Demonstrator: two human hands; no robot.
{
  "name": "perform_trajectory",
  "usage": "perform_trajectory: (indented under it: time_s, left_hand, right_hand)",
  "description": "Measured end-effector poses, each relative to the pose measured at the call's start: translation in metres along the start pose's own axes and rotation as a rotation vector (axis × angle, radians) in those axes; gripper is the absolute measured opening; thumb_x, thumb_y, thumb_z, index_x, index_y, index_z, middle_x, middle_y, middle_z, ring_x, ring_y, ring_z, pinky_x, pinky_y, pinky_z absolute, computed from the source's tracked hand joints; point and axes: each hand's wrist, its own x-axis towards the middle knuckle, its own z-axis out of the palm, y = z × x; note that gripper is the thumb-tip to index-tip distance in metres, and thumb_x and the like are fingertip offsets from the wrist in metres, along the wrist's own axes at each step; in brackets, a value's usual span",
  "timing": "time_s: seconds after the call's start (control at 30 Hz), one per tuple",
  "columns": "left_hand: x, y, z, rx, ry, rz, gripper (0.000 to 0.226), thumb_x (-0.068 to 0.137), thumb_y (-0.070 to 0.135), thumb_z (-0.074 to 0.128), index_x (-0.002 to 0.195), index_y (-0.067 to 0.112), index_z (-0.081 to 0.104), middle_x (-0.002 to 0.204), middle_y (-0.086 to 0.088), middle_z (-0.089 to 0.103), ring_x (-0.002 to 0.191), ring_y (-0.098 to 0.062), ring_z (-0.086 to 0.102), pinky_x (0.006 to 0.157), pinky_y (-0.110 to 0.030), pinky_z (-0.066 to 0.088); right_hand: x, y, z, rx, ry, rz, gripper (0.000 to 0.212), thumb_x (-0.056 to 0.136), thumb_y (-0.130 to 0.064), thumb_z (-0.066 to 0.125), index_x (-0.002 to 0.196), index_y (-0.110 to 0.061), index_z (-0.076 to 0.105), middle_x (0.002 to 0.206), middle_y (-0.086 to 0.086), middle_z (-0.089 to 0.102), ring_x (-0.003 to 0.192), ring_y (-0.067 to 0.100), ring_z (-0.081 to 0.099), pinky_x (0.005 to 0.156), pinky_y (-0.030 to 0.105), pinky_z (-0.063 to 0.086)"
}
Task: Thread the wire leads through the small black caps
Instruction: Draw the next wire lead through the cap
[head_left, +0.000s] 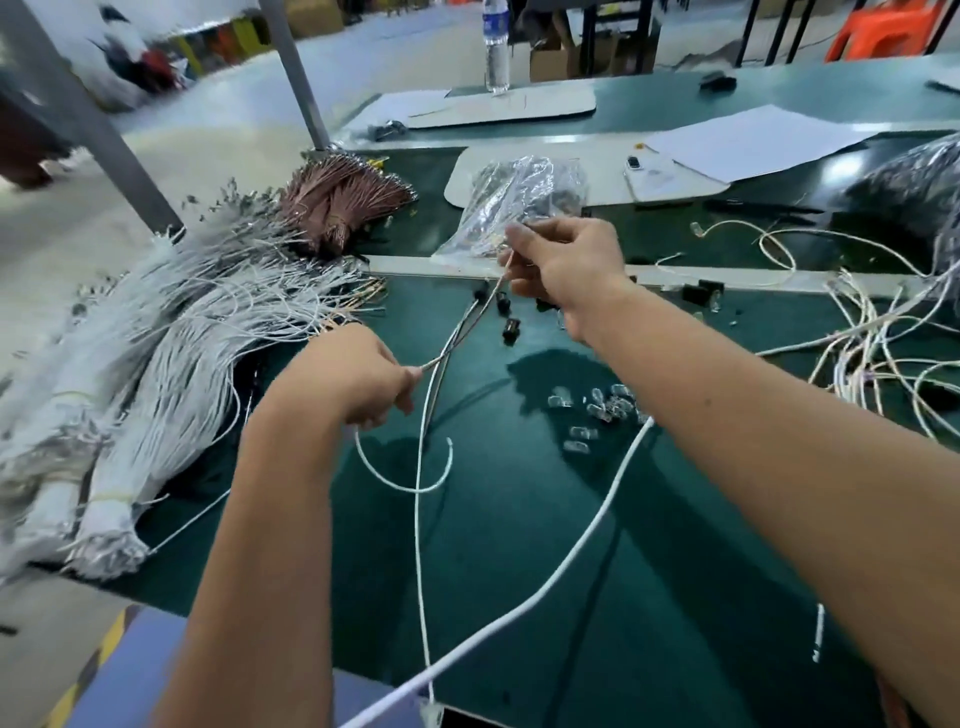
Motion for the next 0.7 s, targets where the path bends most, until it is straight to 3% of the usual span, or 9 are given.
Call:
perform_trajectory:
  time_s: [0.07,0.23,0.33,0.4,0.47,0.53,0.6,0.7]
  left_hand:
    - [-0.003,-0.013,-0.003,-0.001,-0.100,-0.039,0.043,0.099,0.033,0.064,0.066,0.008,0.076,0.053,-0.007,0.055,0.044,-0.020,0.048,0.039,-0.016,0.035]
    - [-0.015,-0.054,-0.035,0.012,-0.218,-0.131,0.043,0.096,0.032,0.068,0.060,0.009,0.074,0.046,-0.001,0.051,0.032,-0.011,0.038,0.035,-0.017,0.026]
    - [-0.016,-0.051,-0.040,0.132,-0.278,-0.152,0.039,0.085,0.048,0.075,0.074,0.011,0.077,0.052,0.001,0.061,0.037,-0.012,0.043,0.038,-0.017,0.029]
    - [-0.015,-0.043,-0.033,0.209,-0.312,-0.177,0.051,0.077,0.064,0.075,0.082,0.013,0.076,0.064,0.002,0.072,0.043,-0.014,0.048,0.042,-0.016,0.032]
    - [-0.012,-0.039,-0.028,0.257,-0.271,-0.212,0.063,0.072,0.077,0.069,0.079,0.015,0.075,0.066,0.004,0.074,0.048,-0.015,0.052,0.047,-0.019,0.035]
    - [-0.010,-0.039,-0.029,0.252,-0.175,-0.232,0.071,0.070,0.083,0.064,0.083,0.015,0.077,0.074,-0.001,0.076,0.058,-0.020,0.060,0.056,-0.023,0.044]
    - [-0.006,-0.035,-0.027,0.250,-0.045,-0.215,0.072,0.074,0.080,0.063,0.097,0.012,0.074,0.091,-0.007,0.075,0.082,-0.025,0.067,0.077,-0.032,0.053]
    - [-0.001,-0.006,-0.013,0.162,0.183,-0.092,0.059,0.083,0.070,0.065,0.098,0.013,0.072,0.100,-0.010,0.071,0.098,-0.030,0.065,0.091,-0.040,0.053]
  right_hand:
    - [0.012,0.002,0.012,-0.168,0.070,-0.001,0.020,0.090,-0.019,0.081,0.101,-0.004,0.074,0.083,0.007,0.073,0.051,0.011,0.058,0.053,0.024,0.051]
    - [0.040,-0.005,0.009,-0.019,0.205,0.081,0.013,0.091,-0.009,0.077,0.091,0.001,0.068,0.081,0.015,0.072,0.051,0.015,0.061,0.054,0.024,0.054]
    - [0.040,0.005,0.013,-0.203,0.028,0.117,0.013,0.093,-0.004,0.074,0.095,0.006,0.066,0.082,0.018,0.071,0.048,0.014,0.064,0.051,0.022,0.054]
    - [0.033,0.016,0.020,-0.251,-0.106,0.162,0.015,0.095,-0.002,0.072,0.100,0.010,0.065,0.087,0.024,0.071,0.053,0.019,0.066,0.054,0.025,0.057]
    - [0.031,0.024,0.023,-0.285,-0.121,0.099,0.011,0.097,-0.002,0.069,0.099,0.008,0.065,0.088,0.025,0.072,0.059,0.024,0.068,0.058,0.031,0.059]
    - [0.034,0.025,0.016,-0.600,-0.021,-0.115,0.013,0.099,-0.010,0.068,0.096,0.002,0.069,0.087,0.017,0.075,0.068,0.024,0.071,0.068,0.034,0.061]
    - [0.034,0.022,0.009,-1.033,0.029,-0.332,0.026,0.099,-0.027,0.070,0.092,-0.002,0.075,0.087,0.011,0.075,0.081,0.023,0.072,0.082,0.035,0.060]
    - [0.020,0.017,0.012,-1.397,-0.186,-0.345,0.039,0.090,-0.043,0.077,0.097,-0.005,0.074,0.096,0.011,0.074,0.093,0.027,0.070,0.089,0.040,0.059]
